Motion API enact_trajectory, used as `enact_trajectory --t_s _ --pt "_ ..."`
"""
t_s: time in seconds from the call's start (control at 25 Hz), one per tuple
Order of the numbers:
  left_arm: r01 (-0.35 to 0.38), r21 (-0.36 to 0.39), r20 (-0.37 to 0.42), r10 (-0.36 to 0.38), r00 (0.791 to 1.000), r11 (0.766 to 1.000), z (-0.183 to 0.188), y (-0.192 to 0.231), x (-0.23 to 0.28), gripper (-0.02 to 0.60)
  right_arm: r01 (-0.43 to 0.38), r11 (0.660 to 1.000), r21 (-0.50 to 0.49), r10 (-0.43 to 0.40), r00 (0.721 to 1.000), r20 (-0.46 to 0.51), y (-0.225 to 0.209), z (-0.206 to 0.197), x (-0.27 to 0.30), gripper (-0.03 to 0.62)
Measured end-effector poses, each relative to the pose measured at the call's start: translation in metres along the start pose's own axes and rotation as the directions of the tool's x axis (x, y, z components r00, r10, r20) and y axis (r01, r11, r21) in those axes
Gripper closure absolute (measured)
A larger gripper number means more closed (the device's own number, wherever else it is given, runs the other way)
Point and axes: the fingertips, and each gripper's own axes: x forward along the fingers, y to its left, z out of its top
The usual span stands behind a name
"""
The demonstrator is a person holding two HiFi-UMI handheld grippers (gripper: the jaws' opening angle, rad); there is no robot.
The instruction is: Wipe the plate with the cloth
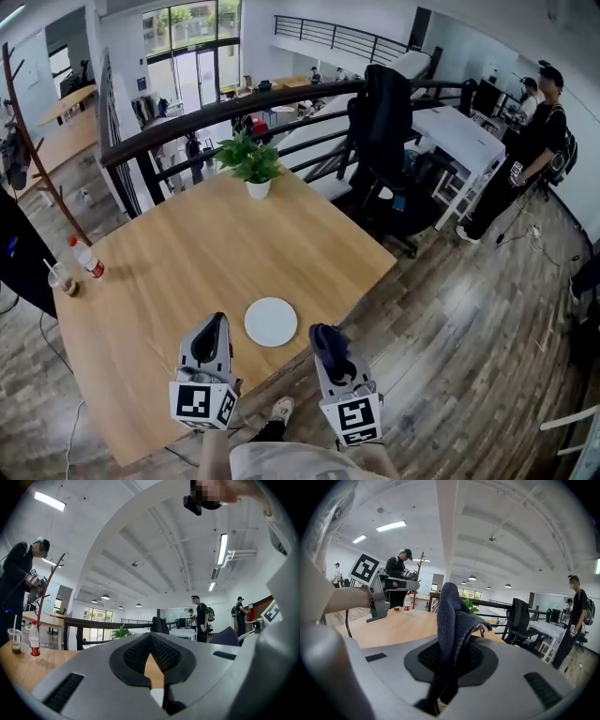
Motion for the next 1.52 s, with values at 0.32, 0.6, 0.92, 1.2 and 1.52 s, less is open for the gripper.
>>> enact_trajectory --t_s 0.32,0.6,0.92,1.2,1.52 --pt "-0.039 -0.042 -0.045 0.037 0.998 0.998 -0.022 0.043 0.07 0.574 -0.041 0.997 -0.061 0.042 0.999 0.009 -0.032 0.035 0.087 0.539" --pt "-0.085 -0.041 -0.056 0.082 0.995 0.996 -0.019 0.054 0.104 0.574 -0.133 0.991 -0.019 0.133 0.991 -0.024 -0.055 0.032 0.141 0.539" --pt "-0.227 -0.023 -0.045 0.226 0.973 0.974 -0.007 0.078 0.119 0.574 -0.271 0.958 -0.097 0.272 0.962 -0.007 -0.061 0.046 0.182 0.539" --pt "-0.319 0.009 -0.063 0.319 0.946 0.948 -0.005 0.078 0.134 0.574 -0.345 0.934 -0.093 0.347 0.938 0.011 -0.089 0.043 0.194 0.539" --pt "-0.337 0.039 -0.13 0.339 0.932 0.941 -0.006 0.048 0.144 0.572 -0.419 0.907 -0.046 0.42 0.907 0.015 -0.118 0.03 0.201 0.537"
